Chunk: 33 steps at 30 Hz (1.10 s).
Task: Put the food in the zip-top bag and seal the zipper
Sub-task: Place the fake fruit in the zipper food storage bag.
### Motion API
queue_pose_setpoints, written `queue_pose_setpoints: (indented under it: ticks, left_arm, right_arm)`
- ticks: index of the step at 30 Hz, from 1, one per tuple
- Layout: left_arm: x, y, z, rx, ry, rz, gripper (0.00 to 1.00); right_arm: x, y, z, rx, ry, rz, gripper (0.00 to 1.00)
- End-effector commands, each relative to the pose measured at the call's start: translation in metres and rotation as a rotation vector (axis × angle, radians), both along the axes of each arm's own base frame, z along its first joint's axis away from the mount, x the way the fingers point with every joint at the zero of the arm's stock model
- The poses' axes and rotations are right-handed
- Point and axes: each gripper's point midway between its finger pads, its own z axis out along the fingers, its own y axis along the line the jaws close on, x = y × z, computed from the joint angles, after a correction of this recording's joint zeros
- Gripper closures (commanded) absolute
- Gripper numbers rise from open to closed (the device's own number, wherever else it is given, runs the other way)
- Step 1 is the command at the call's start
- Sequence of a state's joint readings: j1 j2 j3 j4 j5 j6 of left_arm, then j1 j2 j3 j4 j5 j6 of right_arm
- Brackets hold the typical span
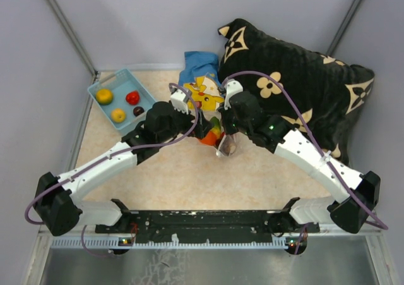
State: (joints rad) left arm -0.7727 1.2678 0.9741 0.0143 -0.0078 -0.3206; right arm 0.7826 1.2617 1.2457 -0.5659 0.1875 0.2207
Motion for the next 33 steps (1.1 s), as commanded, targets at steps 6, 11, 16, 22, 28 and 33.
queue_pose_setpoints:
  ticks: [6, 11, 16, 22, 28, 33]
  left_arm:
    - [-0.014, 0.022, 0.031, -0.034, -0.006, 0.056, 0.05]
    - [-0.024, 0.051, 0.015, 0.018, 0.039, 0.144, 0.08]
    - [-0.029, 0.062, -0.018, 0.065, 0.099, 0.180, 0.12]
    - [-0.037, 0.046, -0.046, 0.035, 0.181, 0.119, 0.21]
    - [-0.035, 0.034, -0.065, 0.032, 0.215, 0.093, 0.40]
    - [-0.033, 0.027, -0.051, 0.022, 0.196, 0.061, 0.72]
  right_arm:
    - [0.006, 0.010, 0.031, 0.067, -0.062, 0.006, 1.00]
    - [0.006, 0.009, 0.031, 0.068, -0.063, 0.006, 1.00]
    - [0.006, 0.011, 0.030, 0.074, -0.061, 0.010, 1.00]
    - [0.006, 0.012, 0.030, 0.075, -0.060, 0.011, 1.00]
    - [0.007, 0.011, 0.028, 0.070, -0.057, 0.008, 1.00]
    - [0.007, 0.008, 0.027, 0.062, -0.061, -0.003, 1.00]
